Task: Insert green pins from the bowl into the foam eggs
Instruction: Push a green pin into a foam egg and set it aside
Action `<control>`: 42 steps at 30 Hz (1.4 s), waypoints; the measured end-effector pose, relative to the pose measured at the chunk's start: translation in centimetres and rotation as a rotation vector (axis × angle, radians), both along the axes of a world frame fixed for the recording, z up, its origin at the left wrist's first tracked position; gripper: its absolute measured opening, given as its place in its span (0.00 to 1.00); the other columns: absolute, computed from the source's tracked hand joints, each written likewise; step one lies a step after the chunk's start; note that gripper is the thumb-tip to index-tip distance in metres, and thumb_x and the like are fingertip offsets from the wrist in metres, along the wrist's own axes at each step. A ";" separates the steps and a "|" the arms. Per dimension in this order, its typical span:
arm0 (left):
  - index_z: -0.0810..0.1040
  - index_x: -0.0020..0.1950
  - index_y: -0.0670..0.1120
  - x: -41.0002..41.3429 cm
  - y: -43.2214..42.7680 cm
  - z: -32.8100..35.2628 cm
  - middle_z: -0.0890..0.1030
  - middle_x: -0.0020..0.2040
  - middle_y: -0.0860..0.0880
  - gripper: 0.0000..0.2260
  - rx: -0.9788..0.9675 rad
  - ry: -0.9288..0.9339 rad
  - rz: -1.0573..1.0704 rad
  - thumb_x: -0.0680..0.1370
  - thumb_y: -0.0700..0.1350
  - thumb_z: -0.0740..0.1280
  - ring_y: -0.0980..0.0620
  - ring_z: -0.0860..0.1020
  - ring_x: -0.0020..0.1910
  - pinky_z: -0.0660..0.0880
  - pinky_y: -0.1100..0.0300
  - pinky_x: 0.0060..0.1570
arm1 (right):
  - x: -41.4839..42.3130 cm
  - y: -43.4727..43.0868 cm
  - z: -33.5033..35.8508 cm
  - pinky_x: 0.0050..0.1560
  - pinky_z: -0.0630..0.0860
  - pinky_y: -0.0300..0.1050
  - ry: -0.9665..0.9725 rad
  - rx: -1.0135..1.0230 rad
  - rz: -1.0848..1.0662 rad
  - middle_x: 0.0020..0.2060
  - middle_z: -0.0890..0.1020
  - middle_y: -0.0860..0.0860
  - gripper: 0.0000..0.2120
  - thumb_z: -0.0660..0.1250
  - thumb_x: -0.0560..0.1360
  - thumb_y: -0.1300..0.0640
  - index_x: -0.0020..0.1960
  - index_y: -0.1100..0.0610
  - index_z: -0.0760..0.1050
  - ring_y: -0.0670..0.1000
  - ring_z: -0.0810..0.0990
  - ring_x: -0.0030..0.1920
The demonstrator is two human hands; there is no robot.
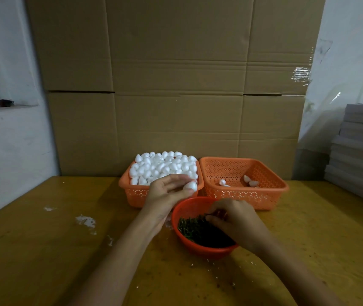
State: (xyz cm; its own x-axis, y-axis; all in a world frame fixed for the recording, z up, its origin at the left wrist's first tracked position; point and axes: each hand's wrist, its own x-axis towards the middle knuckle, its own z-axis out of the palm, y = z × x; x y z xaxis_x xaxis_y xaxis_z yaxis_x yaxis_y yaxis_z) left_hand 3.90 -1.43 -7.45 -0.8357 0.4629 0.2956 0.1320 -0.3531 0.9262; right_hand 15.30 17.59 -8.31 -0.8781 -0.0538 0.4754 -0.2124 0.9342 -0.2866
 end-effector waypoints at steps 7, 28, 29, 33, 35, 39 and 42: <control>0.87 0.56 0.44 0.0 -0.1 -0.5 0.87 0.58 0.43 0.13 -0.039 0.020 -0.049 0.72 0.36 0.79 0.44 0.86 0.60 0.83 0.53 0.57 | 0.0 0.0 0.2 0.51 0.81 0.42 0.066 -0.303 -0.039 0.43 0.86 0.41 0.03 0.75 0.77 0.54 0.51 0.48 0.86 0.40 0.83 0.46; 0.88 0.53 0.47 1.2 0.1 -0.4 0.87 0.59 0.43 0.15 -0.027 0.045 -0.099 0.68 0.38 0.83 0.40 0.85 0.59 0.82 0.53 0.59 | -0.2 -0.3 -1.0 0.50 0.81 0.45 0.030 -0.317 -0.060 0.42 0.85 0.40 0.05 0.75 0.76 0.57 0.49 0.48 0.84 0.39 0.83 0.45; 0.88 0.53 0.46 1.3 0.1 -0.3 0.87 0.59 0.42 0.15 -0.015 0.043 -0.105 0.68 0.38 0.82 0.41 0.86 0.58 0.82 0.55 0.57 | -0.2 -0.4 -1.1 0.50 0.81 0.44 0.028 -0.311 -0.062 0.42 0.85 0.40 0.05 0.75 0.76 0.57 0.49 0.48 0.84 0.39 0.83 0.45; 0.87 0.57 0.47 1.6 0.1 -0.3 0.87 0.57 0.39 0.18 0.016 0.029 -0.116 0.68 0.38 0.81 0.41 0.87 0.55 0.82 0.57 0.55 | -0.2 -0.5 -1.4 0.50 0.80 0.42 0.023 -0.277 -0.070 0.43 0.85 0.39 0.05 0.75 0.76 0.55 0.50 0.46 0.84 0.39 0.83 0.46; 0.86 0.59 0.47 1.5 0.1 -0.3 0.87 0.55 0.37 0.19 0.023 0.027 -0.123 0.69 0.38 0.80 0.40 0.87 0.54 0.83 0.56 0.55 | -0.3 -0.5 -1.5 0.50 0.79 0.42 0.023 -0.261 -0.076 0.43 0.85 0.38 0.04 0.75 0.76 0.54 0.49 0.46 0.84 0.38 0.83 0.46; 0.87 0.56 0.46 1.6 0.1 -0.2 0.87 0.55 0.36 0.15 0.033 -0.005 -0.110 0.71 0.34 0.79 0.40 0.87 0.53 0.83 0.57 0.53 | -0.3 -0.5 -1.6 0.48 0.79 0.39 0.032 -0.259 -0.076 0.42 0.85 0.38 0.05 0.75 0.76 0.55 0.49 0.46 0.84 0.38 0.83 0.45; 0.88 0.55 0.46 1.8 0.1 -0.1 0.87 0.57 0.39 0.14 0.028 -0.002 -0.110 0.71 0.34 0.78 0.41 0.87 0.54 0.83 0.59 0.52 | -0.3 -0.6 -1.7 0.48 0.79 0.37 0.026 -0.264 -0.067 0.43 0.85 0.39 0.05 0.75 0.76 0.56 0.49 0.46 0.83 0.39 0.83 0.46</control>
